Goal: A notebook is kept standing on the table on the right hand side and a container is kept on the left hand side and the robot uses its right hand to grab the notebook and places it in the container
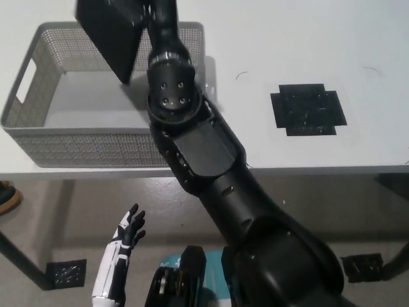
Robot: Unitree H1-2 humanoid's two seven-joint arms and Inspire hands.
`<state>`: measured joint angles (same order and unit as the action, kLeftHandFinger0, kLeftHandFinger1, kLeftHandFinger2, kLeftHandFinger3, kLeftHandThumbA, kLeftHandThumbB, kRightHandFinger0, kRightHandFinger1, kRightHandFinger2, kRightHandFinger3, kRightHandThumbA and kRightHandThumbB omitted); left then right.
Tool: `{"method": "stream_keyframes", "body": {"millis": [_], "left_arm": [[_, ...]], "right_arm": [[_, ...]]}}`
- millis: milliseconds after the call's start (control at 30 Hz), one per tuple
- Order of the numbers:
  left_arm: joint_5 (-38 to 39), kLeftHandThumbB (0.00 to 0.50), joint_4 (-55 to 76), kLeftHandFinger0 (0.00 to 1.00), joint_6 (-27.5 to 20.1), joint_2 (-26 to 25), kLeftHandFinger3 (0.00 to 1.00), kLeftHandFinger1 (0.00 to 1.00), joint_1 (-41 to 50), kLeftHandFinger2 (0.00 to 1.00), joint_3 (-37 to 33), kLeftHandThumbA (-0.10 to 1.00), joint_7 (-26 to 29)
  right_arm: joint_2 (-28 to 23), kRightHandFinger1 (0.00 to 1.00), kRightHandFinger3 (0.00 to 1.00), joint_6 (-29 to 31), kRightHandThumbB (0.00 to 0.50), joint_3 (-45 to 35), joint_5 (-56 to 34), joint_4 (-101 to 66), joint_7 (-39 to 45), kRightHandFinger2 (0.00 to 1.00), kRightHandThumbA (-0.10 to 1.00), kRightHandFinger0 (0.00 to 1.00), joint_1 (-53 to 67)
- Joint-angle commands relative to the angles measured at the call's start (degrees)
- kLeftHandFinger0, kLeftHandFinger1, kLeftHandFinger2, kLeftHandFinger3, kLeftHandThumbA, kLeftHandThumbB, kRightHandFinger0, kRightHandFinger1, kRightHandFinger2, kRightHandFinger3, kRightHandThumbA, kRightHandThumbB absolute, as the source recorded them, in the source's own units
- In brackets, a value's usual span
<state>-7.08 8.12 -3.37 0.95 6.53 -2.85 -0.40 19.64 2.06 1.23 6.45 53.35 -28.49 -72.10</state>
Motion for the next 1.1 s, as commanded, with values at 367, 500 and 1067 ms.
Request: {"method": "stream_keyframes", "body": {"millis": [367,500,1067], "left_arm": [[-2.4,0.5,0.5,1.0,-1.0,0.2,1.0,1.0,-0.4,1.0,-1.7,1.0,0.3],[-2.1,0.5,0.4,1.0,-0.9,0.0,1.0,1.0,-0.4,1.0,-2.0,1.0,-0.1],[0.4,0.5,-0.5,1.0,-1.9,0.1,1.0,1.0,-0.7,1.0,-2.0,1.0,-0.8]], "right_arm": [[-5.7,1.0,1.0,8.9,0.492,9.3,4.7,15.7,10.6,1.0,0.79,1.0,-10.1],[-6.9,1.0,1.0,8.6,0.5,10.9,5.0,14.2,12.6,1.0,0.93,1.0,-9.0],[-13.6,1.0,1.0,1.6,0.481,8.8,3.5,-27.1,20.0,1.0,1.0,1.0,0.7]]}}
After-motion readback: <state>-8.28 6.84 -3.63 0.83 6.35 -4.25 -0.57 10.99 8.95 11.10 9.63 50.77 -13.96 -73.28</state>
